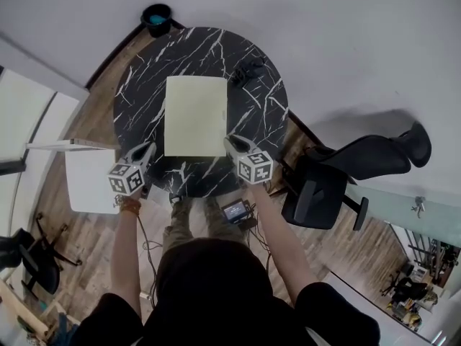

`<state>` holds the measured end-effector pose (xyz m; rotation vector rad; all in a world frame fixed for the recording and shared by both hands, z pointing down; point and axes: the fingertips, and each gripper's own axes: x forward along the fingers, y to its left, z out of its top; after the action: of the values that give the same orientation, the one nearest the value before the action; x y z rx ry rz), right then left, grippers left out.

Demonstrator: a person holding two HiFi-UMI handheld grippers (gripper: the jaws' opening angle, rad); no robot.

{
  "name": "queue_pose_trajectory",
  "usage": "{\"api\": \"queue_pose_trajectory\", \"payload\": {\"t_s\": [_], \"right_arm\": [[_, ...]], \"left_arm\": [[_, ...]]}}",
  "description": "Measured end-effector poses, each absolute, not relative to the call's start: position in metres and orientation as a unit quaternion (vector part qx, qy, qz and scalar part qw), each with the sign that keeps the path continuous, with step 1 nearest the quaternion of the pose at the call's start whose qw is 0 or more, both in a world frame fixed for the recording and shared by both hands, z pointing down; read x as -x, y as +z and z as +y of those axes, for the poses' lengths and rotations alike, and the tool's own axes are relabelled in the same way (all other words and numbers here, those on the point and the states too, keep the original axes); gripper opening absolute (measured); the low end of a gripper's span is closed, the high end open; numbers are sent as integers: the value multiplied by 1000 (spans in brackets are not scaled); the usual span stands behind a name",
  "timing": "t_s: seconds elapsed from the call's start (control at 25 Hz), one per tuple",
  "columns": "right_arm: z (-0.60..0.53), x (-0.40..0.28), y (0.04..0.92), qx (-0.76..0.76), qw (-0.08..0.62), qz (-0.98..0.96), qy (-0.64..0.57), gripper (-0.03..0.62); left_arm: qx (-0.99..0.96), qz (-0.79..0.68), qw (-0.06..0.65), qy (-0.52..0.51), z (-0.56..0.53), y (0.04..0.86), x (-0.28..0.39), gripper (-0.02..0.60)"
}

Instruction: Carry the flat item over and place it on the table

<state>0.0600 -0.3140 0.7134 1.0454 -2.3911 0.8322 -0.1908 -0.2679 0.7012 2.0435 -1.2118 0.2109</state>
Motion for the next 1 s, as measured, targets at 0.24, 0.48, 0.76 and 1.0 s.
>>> {"api": "queue_pose_trajectory", "payload": {"t_s": [0.24, 0.48, 0.76, 1.0], "right_arm": [[-307, -41, 648, -367, 165, -887, 225, 0], [-289, -33, 589, -360, 124, -907, 178, 0], [-266, -26, 528, -358, 82, -921, 129, 0], [-248, -15, 459, -356, 34, -932, 60, 0]], "left_arm": [[-823, -455, 332, 72, -256, 655, 184, 11], [-856, -454, 244, 27, -254, 589, 171, 10], [-881, -445, 159, 1, -244, 518, 147, 11], [-879, -468, 92, 1, -233, 473, 134, 11]]}}
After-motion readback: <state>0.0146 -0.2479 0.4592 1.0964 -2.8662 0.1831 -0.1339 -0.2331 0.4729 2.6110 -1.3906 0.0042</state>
